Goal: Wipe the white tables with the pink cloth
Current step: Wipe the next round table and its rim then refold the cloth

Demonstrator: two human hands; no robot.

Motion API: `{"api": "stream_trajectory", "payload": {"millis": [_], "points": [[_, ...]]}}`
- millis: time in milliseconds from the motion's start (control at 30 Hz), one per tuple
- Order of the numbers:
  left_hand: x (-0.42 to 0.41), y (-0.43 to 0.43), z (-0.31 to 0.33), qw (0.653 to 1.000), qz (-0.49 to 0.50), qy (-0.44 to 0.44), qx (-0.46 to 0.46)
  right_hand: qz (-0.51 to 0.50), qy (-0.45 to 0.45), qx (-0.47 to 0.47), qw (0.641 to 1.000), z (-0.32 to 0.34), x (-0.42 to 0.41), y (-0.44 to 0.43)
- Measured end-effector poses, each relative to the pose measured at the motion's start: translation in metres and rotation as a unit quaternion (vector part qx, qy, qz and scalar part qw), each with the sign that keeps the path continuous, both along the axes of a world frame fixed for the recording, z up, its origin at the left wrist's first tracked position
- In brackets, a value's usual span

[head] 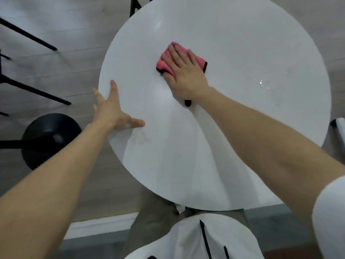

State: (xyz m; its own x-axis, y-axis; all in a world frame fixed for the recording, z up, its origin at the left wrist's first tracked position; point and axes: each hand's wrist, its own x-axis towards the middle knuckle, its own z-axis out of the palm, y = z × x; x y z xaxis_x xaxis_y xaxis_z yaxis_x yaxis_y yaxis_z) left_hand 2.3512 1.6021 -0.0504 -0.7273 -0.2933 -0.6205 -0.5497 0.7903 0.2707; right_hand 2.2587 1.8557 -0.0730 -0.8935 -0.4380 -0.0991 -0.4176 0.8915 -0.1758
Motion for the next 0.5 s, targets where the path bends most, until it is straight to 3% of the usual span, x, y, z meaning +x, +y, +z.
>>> {"api": "stream_trajectory", "payload": {"millis": [200, 300, 367, 500], "points": [[-0.001, 0.000, 0.002, 1.000, -0.007, -0.004, -0.004, 0.112, 0.002, -0.044, 0.993, -0.010, 0.197, 0.000], [0.003, 0.002, 0.002, 1.000, -0.013, 0.008, -0.003, 0.211, -0.012, -0.039, 0.977, -0.010, 0.198, 0.025], [-0.001, 0.003, 0.002, 1.000, -0.019, 0.003, -0.001, 0.153, 0.007, -0.039, 0.987, -0.005, 0.135, 0.030], [-0.006, 0.005, 0.004, 0.999, -0.028, -0.008, -0.018, -0.094, -0.002, -0.006, 0.996, 0.002, 0.035, 0.017]]}}
